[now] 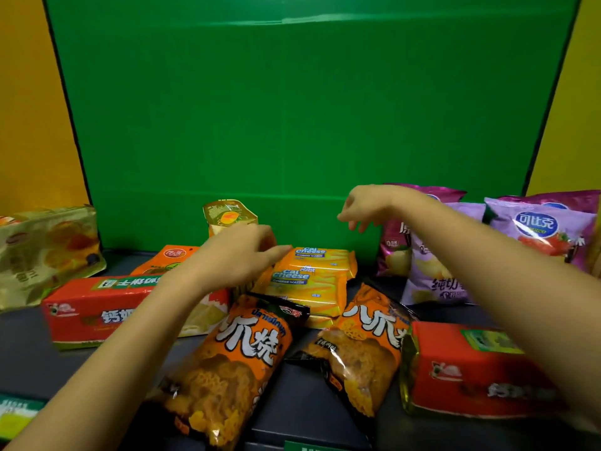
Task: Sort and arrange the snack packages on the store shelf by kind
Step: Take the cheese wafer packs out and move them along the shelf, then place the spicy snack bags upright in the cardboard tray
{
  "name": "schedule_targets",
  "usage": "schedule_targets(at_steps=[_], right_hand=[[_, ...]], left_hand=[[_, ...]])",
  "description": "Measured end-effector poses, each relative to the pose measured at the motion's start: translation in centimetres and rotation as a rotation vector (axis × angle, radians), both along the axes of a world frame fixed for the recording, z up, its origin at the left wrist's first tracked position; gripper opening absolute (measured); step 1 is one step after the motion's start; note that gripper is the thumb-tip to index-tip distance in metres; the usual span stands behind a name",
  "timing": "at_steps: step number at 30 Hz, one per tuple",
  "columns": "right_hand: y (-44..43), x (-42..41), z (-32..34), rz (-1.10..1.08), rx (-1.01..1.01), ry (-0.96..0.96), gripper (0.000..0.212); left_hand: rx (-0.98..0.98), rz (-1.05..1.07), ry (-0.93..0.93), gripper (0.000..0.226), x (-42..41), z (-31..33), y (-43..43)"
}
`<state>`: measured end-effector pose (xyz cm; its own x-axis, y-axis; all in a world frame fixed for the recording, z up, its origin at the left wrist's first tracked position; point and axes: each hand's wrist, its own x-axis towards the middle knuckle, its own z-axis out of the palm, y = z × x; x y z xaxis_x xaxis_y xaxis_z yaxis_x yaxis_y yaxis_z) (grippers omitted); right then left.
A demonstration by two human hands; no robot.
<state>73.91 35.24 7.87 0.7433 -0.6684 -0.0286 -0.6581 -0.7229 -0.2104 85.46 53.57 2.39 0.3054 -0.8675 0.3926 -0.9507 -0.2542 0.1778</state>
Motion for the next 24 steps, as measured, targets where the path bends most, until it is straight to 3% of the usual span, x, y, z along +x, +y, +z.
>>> schedule_targets(at_steps=[2,4,6,10,13,16,20,22,24], right_hand=[[1.4,-2.7,0.1,0.069,0.066,0.020,0.038],[2.6,-5.4,-0.8,0.120,0.088,0.119,0.043],[3.3,-7.7,-2.1,0.117,0.124,0.213,0.054],[4.1,-10.0,-4.2,0.064,0.128,0.364,0.076],[4.1,-10.6,-5.3,-0.015,0.294,0.338,0.075],[3.9,-10.7,-5.6,-0.004,0.423,0.351,0.077],[4.0,-10.5,-5.6,0.015,0.490,0.293,0.070],[3.9,-10.2,-5.8,0.029,0.525,0.276,0.076],[3.7,-9.9,-6.0,0.052,0.536,0.254,0.092]], left_hand=[[0.019,0.003,-0.022,0.047,0.0,-0.5,2.4],[0.051,0.030,-0.032,0.071,-0.1,-1.3,4.7],[0.087,0.054,0.028,0.089,-0.1,-2.7,6.4],[0.167,0.096,0.194,0.101,-0.9,-4.9,8.2],[0.263,0.122,0.295,0.121,-1.4,-5.6,8.1],[0.260,0.105,0.428,0.111,-1.8,-5.7,7.9],[0.276,0.146,0.532,0.147,-1.9,-5.5,7.9],[0.267,0.128,0.574,0.132,-2.1,-5.5,7.9],[0.204,0.106,0.670,0.092,-2.6,-5.3,8.1]])
